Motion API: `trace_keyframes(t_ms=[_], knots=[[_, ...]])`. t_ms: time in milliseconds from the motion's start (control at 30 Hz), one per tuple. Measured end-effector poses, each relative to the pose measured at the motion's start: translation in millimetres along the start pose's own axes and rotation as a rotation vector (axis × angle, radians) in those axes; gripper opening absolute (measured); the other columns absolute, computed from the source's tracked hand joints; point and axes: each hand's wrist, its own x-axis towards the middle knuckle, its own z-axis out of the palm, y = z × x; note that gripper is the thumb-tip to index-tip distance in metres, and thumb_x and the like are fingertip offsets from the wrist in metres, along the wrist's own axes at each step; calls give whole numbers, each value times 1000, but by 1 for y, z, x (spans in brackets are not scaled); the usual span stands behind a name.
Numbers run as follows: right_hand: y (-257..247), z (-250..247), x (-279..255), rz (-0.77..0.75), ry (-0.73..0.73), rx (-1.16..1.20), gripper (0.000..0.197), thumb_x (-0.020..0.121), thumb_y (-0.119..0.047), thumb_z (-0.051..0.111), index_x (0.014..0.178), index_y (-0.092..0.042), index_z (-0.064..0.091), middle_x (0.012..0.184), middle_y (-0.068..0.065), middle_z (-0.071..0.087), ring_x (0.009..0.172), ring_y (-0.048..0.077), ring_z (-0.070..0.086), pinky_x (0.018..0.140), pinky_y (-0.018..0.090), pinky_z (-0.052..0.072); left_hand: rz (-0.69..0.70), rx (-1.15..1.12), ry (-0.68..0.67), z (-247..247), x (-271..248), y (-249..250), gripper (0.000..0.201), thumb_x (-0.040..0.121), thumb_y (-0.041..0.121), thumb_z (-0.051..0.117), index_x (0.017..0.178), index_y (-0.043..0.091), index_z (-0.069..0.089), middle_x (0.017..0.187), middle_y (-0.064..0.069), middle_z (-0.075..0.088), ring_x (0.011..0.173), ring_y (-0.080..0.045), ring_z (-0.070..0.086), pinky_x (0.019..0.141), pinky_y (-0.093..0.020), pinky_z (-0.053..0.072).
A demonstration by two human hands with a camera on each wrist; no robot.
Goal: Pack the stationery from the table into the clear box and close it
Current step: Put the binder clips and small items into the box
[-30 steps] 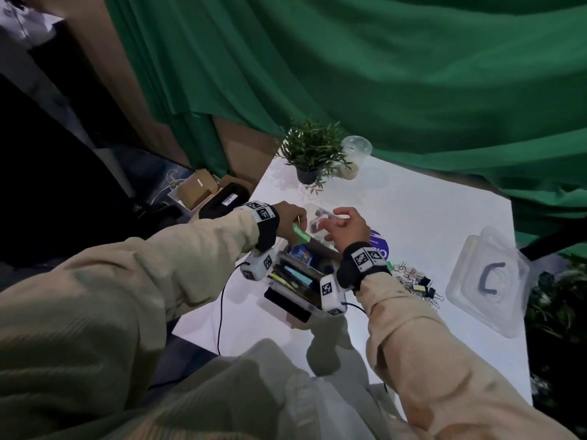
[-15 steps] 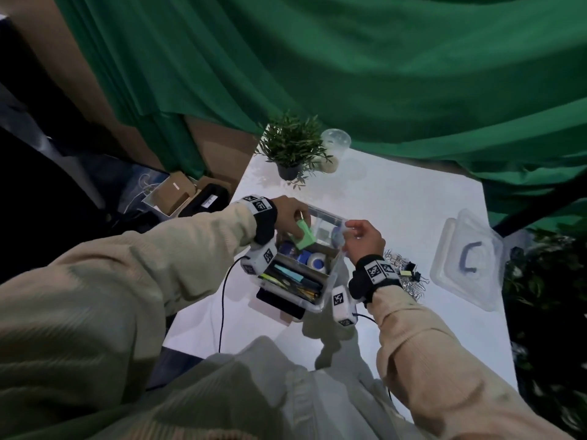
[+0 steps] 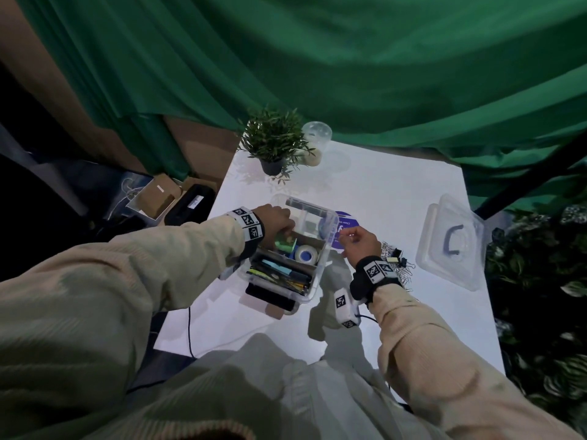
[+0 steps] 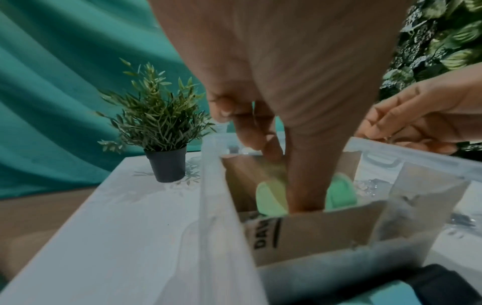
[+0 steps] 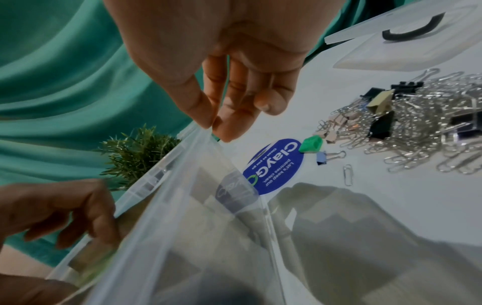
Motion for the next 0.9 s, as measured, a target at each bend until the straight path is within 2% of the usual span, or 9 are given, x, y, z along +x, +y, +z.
trace_keyframes(t_ms=[167, 300, 433, 533, 600, 667, 733, 800, 900], knots=[[19, -6, 1, 66, -9, -12, 19, 84, -15, 64, 71, -29, 65, 77, 8, 69, 77, 31, 70, 76, 42, 58, -1, -42, -54, -3, -4, -9, 22, 79, 36, 72, 97, 26, 65, 100, 0, 66, 92, -25, 62, 74, -29, 46], [35, -12, 2, 118, 2, -46, 13, 84, -23, 63, 72, -27, 63, 81, 6, 71, 78, 29, 69, 79, 36, 57, 77, -88, 46, 0, -1, -4, 37, 89, 34, 63, 125, 37, 59, 110, 1, 66, 99, -23, 61, 82, -29, 46], [52, -22, 0, 175, 16, -71, 15, 87, -26, 60, 73, -23, 62, 79, 5, 71, 76, 29, 70, 75, 33, 57, 116, 20, -34, 1, 4, 2, 43, 92, 34, 61, 134, 38, 54, 113, -3, 62, 105, -26, 59, 82, -30, 46], [63, -33, 0, 230, 67, -138, 22, 89, -23, 51, 69, -19, 59, 83, 10, 70, 83, 33, 68, 73, 29, 53, 67, 38, -54, 3, 6, 0, 40, 91, 32, 62, 130, 35, 58, 112, -3, 63, 105, -26, 59, 75, -27, 43], [72, -44, -3, 284, 141, -213, 24, 92, -24, 45, 85, -15, 66, 98, 16, 69, 94, 36, 64, 76, 30, 48, 36, 5, -49, 0, 9, 0, 38, 87, 34, 65, 125, 35, 62, 109, 0, 65, 102, -24, 61, 72, -25, 42], [81, -55, -5, 357, 197, -263, 24, 92, -24, 47, 100, -17, 69, 107, 16, 67, 103, 37, 61, 84, 36, 49, 4, -45, -26, -10, 10, 5, 33, 85, 37, 68, 117, 33, 65, 104, 3, 67, 96, -21, 63, 70, -25, 41], [94, -67, -10, 429, 216, -284, 19, 88, -21, 52, 99, -18, 67, 108, 14, 66, 105, 36, 60, 89, 40, 49, -3, -118, 24, -24, 16, 17, 29, 84, 45, 67, 109, 30, 68, 99, 6, 68, 86, -16, 61, 69, -24, 42], [109, -80, -14, 477, 210, -279, 15, 83, -16, 56, 96, -19, 64, 109, 12, 65, 105, 34, 59, 89, 39, 48, 11, -185, 93, -41, 26, 39, 28, 83, 48, 65, 103, 30, 69, 94, 8, 69, 79, -14, 59, 68, -24, 44], [129, -96, -18, 512, 179, -289, 19, 81, -12, 57, 98, -19, 61, 114, 12, 61, 107, 33, 57, 84, 35, 41, 56, -234, 145, -60, 49, 82, 23, 83, 44, 62, 98, 29, 68, 95, 6, 69, 82, -17, 61, 72, -27, 49]])
